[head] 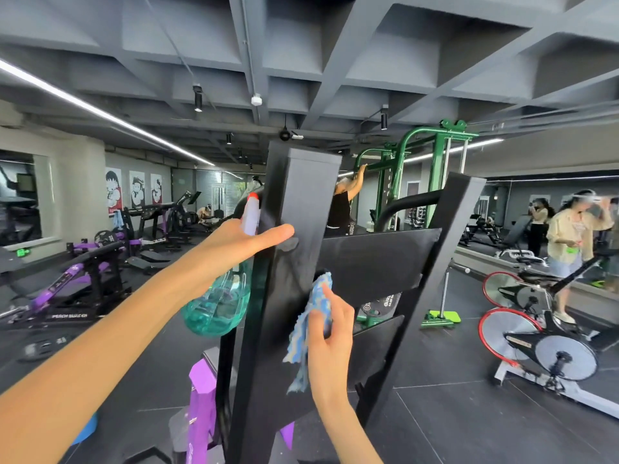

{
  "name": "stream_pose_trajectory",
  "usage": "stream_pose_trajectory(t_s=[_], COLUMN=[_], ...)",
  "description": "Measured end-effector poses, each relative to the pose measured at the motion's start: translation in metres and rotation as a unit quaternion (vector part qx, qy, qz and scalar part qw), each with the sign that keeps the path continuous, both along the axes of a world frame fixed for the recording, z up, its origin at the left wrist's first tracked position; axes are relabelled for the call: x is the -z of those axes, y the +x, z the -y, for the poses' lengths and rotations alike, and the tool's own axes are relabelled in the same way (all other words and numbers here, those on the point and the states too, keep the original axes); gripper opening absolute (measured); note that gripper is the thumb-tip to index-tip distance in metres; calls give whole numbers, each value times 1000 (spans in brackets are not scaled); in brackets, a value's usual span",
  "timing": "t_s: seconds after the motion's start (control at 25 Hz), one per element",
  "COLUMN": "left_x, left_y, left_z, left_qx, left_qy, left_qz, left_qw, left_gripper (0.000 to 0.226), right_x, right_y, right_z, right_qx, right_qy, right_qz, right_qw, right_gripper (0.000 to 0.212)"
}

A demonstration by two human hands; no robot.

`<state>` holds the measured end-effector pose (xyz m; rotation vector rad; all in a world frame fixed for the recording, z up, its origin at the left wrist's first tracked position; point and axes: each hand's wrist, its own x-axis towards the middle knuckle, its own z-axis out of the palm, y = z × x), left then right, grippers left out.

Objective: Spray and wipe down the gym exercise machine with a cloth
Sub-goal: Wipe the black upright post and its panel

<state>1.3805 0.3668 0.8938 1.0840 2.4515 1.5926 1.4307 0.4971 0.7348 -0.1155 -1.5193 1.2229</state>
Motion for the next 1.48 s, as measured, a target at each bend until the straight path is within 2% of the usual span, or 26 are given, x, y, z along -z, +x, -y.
stream_pose_trajectory(t_s=[0.04, 0.12, 0.24, 0.32, 0.44, 0.52, 0.6, 0.68, 0.8, 0.96, 1.08, 1.16, 1.28, 1.32, 1.4, 1.48], left_x=[-2, -6, -5, -7, -11, -12, -11, -9, -5, 0, 4, 8, 13, 13, 12, 11], left_y=[-5, -22, -40, -44, -44, -49, -55, -59, -66, -72, -71, -70, -71, -73, -78, -80], left_z=[4, 12, 24, 27, 30, 37, 44, 52, 61, 67, 75, 80, 83, 85, 82, 81], left_qx=[11, 18, 47, 58, 76, 90, 106, 127, 136, 147, 160, 166, 180, 184, 192, 193], left_qy=[35, 150, 231, 220, 170, 161, 149, 140, 146, 144, 140, 127, 113, 115, 127, 139], left_qz=[47, 122, 148, 151, 149, 157, 163, 173, 190, 197, 196, 195, 192, 192, 207, 215], left_qw=[998, 981, 960, 962, 971, 970, 970, 967, 961, 959, 957, 958, 958, 957, 951, 947], left_gripper=[98, 75, 47, 41, 41, 41, 37, 34, 33, 38, 37, 37, 36, 35, 35, 36], right_x=[-23, -60, -76, -66, -57, -82, -114, -132, -113, -84, -76, -71, -60, -74, -117, -151], right_y=[7, 10, -8, -22, -28, -23, -14, -3, 11, 5, -1, -8, -28, -29, -26, -25], right_z=[7, 19, 30, 43, 65, 70, 64, 65, 74, 63, 54, 41, 11, 18, 43, 50], right_qx=[-10, -28, -19, 55, 96, 144, 211, 214, 161, 185, 248, 254, 214, 229, 257, 299], right_qy=[-14, -28, -63, -50, -6, 7, 45, 40, 36, 83, 109, 50, -15, -14, 8, -15], right_qz=[-8, -26, -25, -28, -36, -30, 5, 61, 114, 208, 194, 202, 163, 145, 52, -2], right_qw=[1000, 999, 998, 997, 995, 989, 976, 974, 980, 957, 943, 945, 963, 962, 965, 954], right_gripper=[36, 35, 62, 75, 74, 75, 65, 60, 67, 75, 93, 103, 76, 70, 60, 67])
